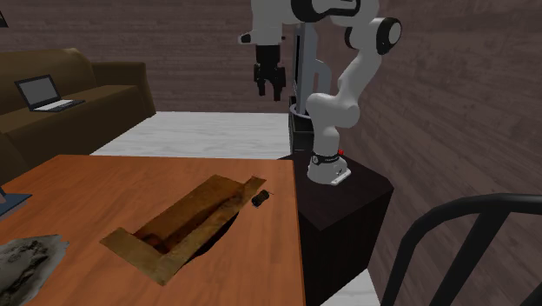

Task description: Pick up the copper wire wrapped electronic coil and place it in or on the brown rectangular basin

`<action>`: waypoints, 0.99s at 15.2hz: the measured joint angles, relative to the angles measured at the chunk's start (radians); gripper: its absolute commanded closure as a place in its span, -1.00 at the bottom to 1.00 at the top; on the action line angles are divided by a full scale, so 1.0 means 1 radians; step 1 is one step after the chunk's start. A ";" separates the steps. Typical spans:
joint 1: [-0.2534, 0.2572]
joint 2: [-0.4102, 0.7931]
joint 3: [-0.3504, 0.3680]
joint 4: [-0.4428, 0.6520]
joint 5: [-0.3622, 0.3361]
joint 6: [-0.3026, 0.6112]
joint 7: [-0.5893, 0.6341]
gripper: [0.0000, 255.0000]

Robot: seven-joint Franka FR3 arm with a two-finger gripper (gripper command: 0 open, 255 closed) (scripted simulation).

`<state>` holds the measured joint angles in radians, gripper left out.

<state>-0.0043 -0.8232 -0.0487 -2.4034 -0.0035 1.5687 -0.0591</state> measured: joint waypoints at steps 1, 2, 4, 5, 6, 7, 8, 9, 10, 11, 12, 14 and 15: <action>0.000 0.000 0.000 0.000 0.000 0.000 0.000 -1.00; 0.003 0.004 0.007 -0.009 0.006 0.013 0.008 -1.00; 0.013 0.025 0.028 -0.037 0.023 0.064 0.030 -1.00; 0.018 0.041 0.037 -0.050 0.030 0.095 0.038 -1.00; 0.025 0.058 0.051 -0.065 0.041 0.129 0.053 -1.00; 0.033 0.067 0.068 -0.084 0.053 0.160 0.069 -1.00; 0.040 0.088 0.083 -0.095 0.064 0.194 0.084 -1.00; 0.046 0.109 0.096 -0.099 0.074 0.221 0.097 -1.00; 0.052 0.127 0.107 -0.104 0.082 0.248 0.108 -1.00; 0.055 0.149 0.116 -0.112 0.088 0.280 0.115 -1.00; 0.064 0.165 0.133 -0.127 0.099 0.314 0.132 -1.00; 0.074 0.229 0.159 -0.130 0.113 0.386 0.154 -1.00; 0.079 0.257 0.171 -0.132 0.119 0.418 0.165 -1.00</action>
<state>0.0746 -0.5667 0.1220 -2.5350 0.1153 1.9869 0.1063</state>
